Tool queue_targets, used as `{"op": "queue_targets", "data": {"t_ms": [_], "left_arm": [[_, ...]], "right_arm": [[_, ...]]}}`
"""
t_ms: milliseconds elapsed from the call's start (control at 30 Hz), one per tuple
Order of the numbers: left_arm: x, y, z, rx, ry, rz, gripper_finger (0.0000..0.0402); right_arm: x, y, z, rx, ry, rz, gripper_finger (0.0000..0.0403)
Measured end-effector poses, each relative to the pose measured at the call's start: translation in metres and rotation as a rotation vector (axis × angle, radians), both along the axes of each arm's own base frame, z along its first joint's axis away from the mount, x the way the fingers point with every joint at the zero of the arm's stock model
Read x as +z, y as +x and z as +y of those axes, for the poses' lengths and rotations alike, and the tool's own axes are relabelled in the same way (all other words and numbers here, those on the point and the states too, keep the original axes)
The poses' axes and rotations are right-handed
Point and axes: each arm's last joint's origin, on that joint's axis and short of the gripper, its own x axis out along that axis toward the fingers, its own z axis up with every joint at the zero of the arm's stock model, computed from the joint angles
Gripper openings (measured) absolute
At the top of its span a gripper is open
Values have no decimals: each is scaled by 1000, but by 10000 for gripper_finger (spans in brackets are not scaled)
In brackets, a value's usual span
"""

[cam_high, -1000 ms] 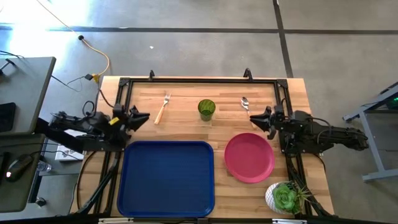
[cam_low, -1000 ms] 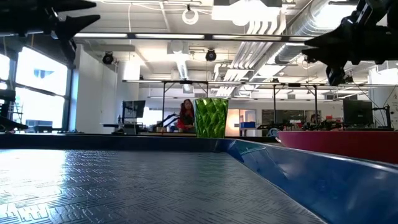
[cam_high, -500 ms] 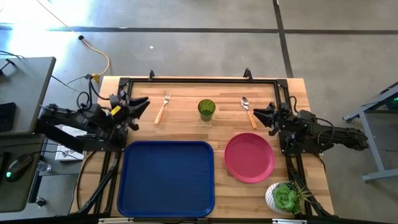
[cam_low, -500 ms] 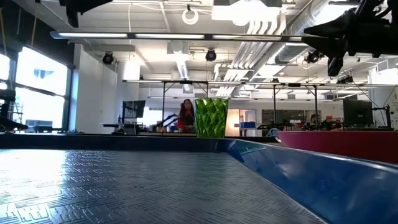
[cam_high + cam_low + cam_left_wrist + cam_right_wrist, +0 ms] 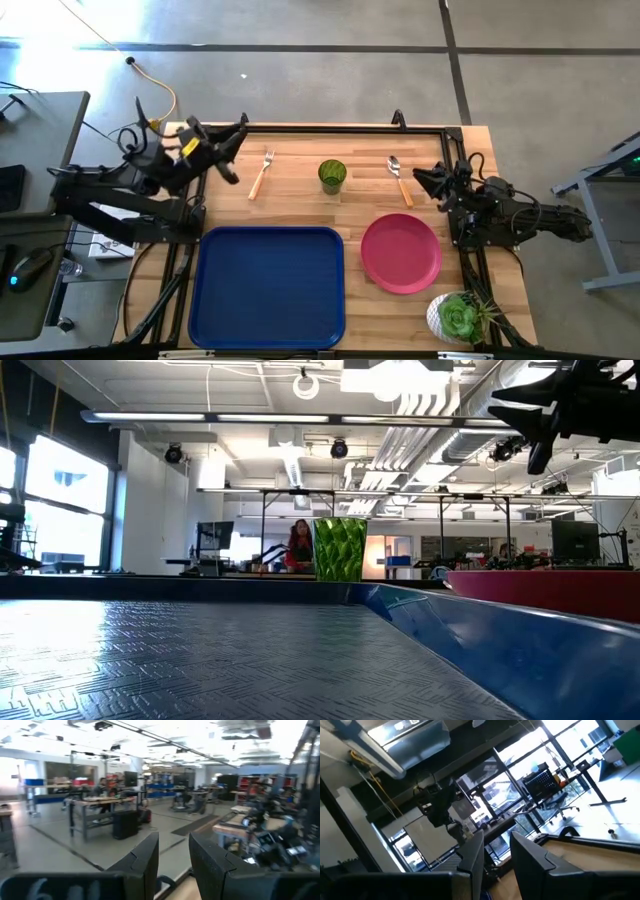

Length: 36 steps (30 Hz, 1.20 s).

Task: Pick and place plate/cup/fork/spoon on tray
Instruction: Put the orange fork on the blue tray

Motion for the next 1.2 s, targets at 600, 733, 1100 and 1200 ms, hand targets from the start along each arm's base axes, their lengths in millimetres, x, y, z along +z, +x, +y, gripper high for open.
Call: {"op": "queue_targets", "data": {"t_ms": [600, 733, 1100, 1200], "left_arm": [[7, 18, 69, 345, -404, 171, 94], [-13, 25, 84, 377, -516, 283, 94], [-50, 48, 113, 352, -716, 430, 109], [-57, 52, 119, 363, -750, 459, 128]], "right_arm": [[1, -1, -1, -22, 5, -16, 87], [2, -1, -1, -22, 4, -19, 87], [1, -1, -1, -23, 3, -15, 87], [1, -1, -1, -33, -10, -10, 87]]}}
